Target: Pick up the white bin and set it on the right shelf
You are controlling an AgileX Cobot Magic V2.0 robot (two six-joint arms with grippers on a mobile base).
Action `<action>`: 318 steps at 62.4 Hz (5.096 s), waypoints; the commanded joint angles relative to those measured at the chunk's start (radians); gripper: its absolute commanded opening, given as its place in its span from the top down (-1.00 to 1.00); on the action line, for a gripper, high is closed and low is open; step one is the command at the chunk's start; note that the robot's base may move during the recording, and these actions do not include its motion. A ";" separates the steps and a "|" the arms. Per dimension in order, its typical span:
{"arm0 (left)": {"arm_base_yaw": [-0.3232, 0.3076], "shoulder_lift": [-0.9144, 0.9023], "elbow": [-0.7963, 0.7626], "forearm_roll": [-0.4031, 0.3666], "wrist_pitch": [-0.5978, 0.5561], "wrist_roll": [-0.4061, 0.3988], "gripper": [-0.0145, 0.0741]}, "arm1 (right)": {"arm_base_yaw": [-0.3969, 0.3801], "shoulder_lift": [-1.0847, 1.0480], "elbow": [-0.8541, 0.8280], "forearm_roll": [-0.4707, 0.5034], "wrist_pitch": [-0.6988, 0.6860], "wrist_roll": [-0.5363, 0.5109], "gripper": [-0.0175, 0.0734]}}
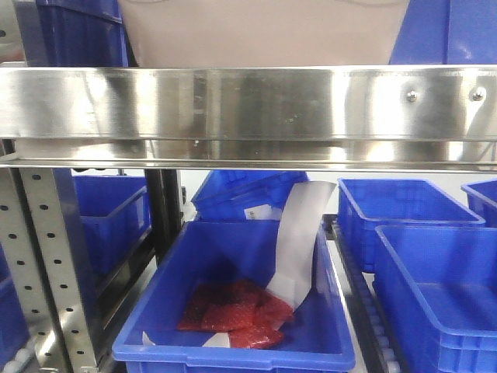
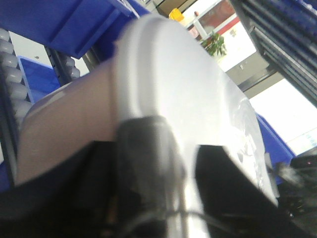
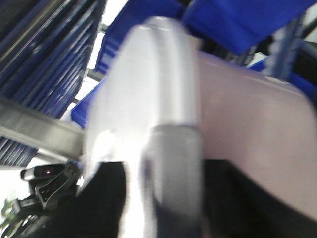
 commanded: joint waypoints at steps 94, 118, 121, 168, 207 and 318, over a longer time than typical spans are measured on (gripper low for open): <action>-0.017 -0.316 -0.039 0.363 0.133 0.274 0.98 | 0.012 -0.385 -0.224 -0.660 0.039 -0.026 0.47; -0.021 -0.368 -0.037 0.930 0.148 -0.254 0.94 | 0.012 -0.775 0.313 -0.891 -0.355 0.044 0.47; -0.021 -0.384 -0.028 1.010 0.146 -0.313 0.94 | 0.012 -0.827 0.415 -0.900 -0.418 0.044 0.47; -0.021 -1.205 0.940 1.060 -0.684 -0.195 0.94 | 0.012 -1.453 0.853 -0.839 -0.691 0.044 0.47; -0.021 -1.572 1.030 1.059 -0.670 -0.195 0.94 | 0.012 -1.453 0.853 -0.811 -0.716 0.044 0.47; -0.084 -1.774 1.550 1.506 -0.831 -0.857 0.94 | 0.012 -1.453 0.853 -0.811 -0.712 0.044 0.47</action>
